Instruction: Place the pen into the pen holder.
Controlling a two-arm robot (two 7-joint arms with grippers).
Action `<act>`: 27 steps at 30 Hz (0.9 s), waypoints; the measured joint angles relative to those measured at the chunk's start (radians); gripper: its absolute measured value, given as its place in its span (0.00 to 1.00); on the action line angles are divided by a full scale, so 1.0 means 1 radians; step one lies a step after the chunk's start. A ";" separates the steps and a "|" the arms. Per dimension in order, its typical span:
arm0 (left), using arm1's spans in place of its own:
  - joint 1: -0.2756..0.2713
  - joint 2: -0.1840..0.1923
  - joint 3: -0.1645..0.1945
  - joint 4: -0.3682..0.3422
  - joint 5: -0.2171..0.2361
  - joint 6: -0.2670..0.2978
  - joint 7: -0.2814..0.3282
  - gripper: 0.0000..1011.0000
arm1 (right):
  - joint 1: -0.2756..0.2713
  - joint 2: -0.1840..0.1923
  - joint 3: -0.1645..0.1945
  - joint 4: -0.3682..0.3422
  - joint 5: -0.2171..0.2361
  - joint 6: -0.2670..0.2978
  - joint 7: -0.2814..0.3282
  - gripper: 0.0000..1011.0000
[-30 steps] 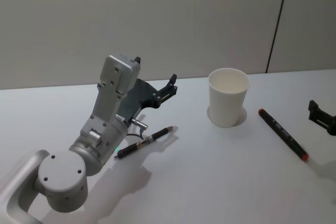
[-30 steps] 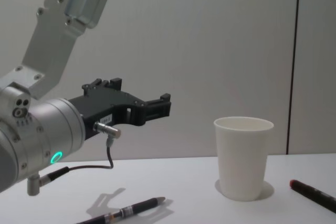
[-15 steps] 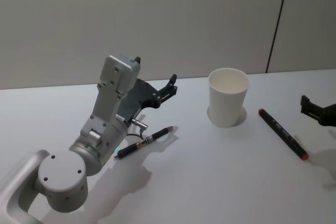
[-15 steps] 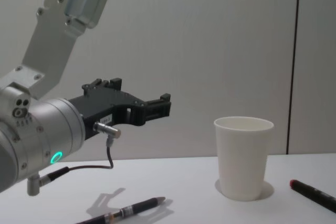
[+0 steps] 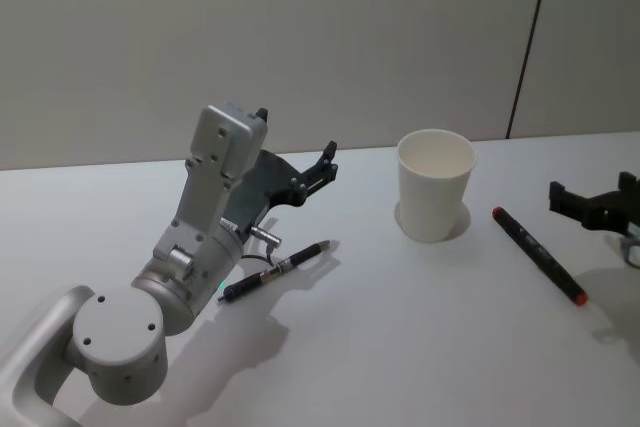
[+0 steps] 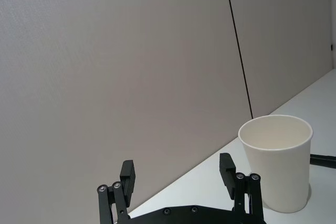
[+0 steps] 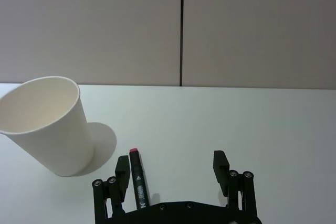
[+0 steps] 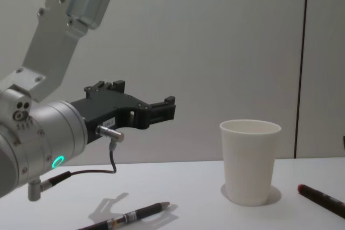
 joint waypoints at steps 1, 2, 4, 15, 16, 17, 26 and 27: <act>0.000 0.000 0.000 0.000 0.000 0.000 0.000 0.99 | 0.005 -0.002 -0.001 0.003 -0.002 0.007 0.001 0.99; 0.000 0.000 0.000 0.000 0.000 0.000 0.000 0.99 | 0.011 -0.006 -0.003 0.007 -0.004 0.017 0.003 0.99; 0.000 0.000 0.000 0.000 0.000 0.000 0.000 0.99 | 0.024 -0.013 -0.009 0.016 -0.011 0.035 0.006 0.99; 0.000 0.000 0.000 0.000 0.000 0.000 0.000 0.99 | 0.063 -0.035 -0.036 0.058 -0.061 0.101 0.033 0.99; 0.000 0.000 0.000 0.000 0.000 0.000 0.000 0.99 | 0.065 -0.037 -0.038 0.062 -0.066 0.105 0.036 0.99; 0.000 0.000 0.000 0.000 0.000 0.000 0.000 0.99 | 0.069 -0.040 -0.042 0.068 -0.074 0.109 0.040 0.99; 0.000 0.000 0.000 0.000 0.000 0.000 0.000 0.99 | 0.097 -0.059 -0.065 0.116 -0.123 0.118 0.068 0.99; 0.000 0.000 0.000 0.000 0.000 0.000 0.000 0.99 | 0.099 -0.060 -0.067 0.120 -0.127 0.118 0.070 0.99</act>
